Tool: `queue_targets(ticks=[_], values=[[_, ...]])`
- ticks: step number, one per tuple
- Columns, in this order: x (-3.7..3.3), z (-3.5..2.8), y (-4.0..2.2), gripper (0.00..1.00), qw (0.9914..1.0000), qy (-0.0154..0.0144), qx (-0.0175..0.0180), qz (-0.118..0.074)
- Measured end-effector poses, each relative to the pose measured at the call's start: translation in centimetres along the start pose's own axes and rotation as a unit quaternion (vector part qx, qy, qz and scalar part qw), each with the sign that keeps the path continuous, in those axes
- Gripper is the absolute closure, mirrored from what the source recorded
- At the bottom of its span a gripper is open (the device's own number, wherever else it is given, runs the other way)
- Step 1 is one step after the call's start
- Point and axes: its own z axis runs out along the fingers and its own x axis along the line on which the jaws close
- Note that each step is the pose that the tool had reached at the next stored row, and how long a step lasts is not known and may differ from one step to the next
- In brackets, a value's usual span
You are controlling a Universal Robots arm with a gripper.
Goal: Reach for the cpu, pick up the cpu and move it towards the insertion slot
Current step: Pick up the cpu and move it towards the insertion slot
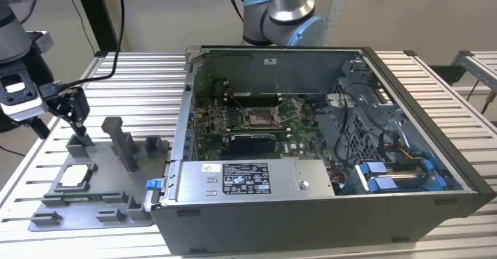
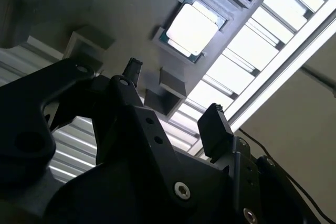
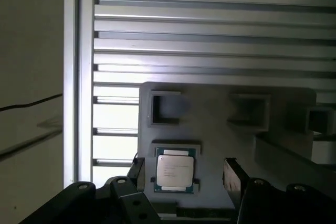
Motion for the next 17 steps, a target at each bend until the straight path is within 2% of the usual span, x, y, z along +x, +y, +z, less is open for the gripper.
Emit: queue_targets(ticks=[17], values=[[0.06,0.48,-0.20,0.00,1.00000,-0.0001,0.0000,0.000]])
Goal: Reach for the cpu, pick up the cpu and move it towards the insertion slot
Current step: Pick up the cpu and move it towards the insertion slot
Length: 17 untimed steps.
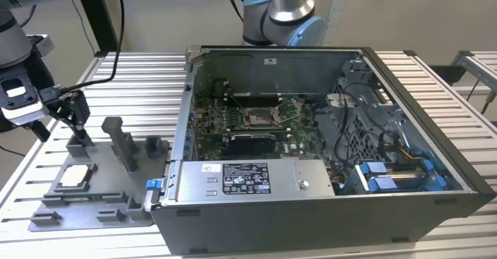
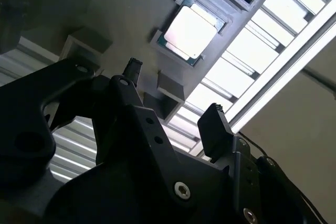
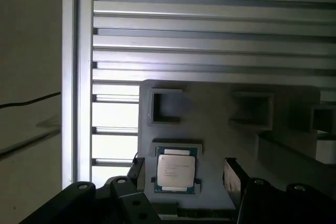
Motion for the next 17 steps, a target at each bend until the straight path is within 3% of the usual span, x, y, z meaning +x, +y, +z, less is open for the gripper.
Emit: queue_targets(ticks=[17], values=[[0.00,0.24,0.00,0.00,1.00000,-0.0002,0.0000,0.000]])
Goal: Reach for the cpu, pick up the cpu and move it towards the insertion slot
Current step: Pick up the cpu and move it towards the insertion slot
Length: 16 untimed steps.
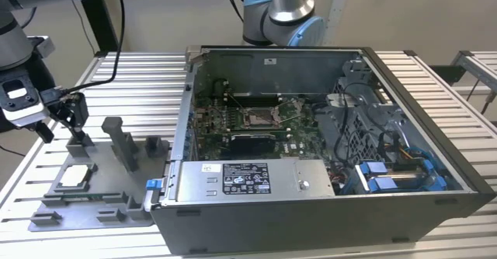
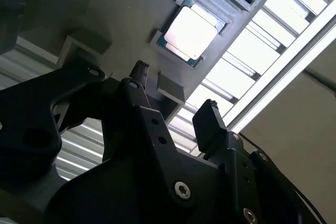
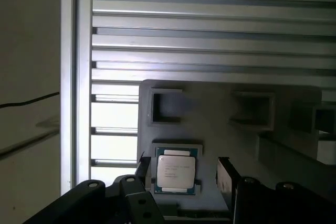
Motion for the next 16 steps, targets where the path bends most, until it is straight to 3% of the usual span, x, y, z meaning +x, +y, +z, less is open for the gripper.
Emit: queue_targets(ticks=[6,16], values=[[0.00,0.11,-0.06,0.00,1.00000,-0.0001,-0.0001,0.000],[0.05,1.10,-0.69,0.00,1.00000,0.0000,0.0000,0.000]])
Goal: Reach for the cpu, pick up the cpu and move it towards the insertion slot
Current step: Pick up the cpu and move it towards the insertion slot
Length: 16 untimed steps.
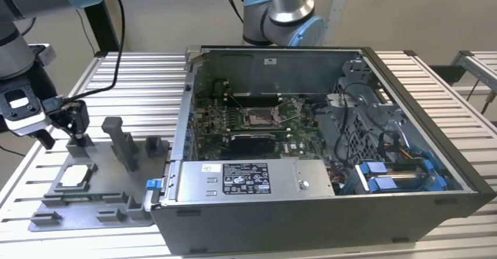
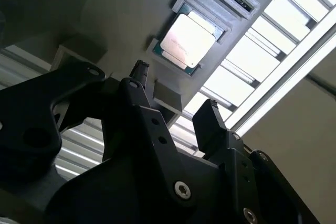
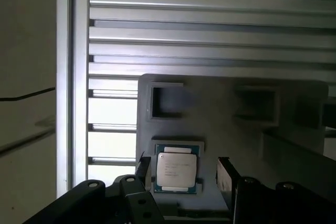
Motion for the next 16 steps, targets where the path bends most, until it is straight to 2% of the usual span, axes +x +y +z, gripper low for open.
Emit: queue_targets(ticks=[4,12,16], values=[[0.01,0.35,-0.09,0.00,1.00000,0.0000,0.0000,0.000],[0.01,0.43,-0.11,0.00,1.00000,0.0000,0.0000,0.000],[0.01,0.69,-0.11,0.00,1.00000,0.0000,0.0000,0.000]])
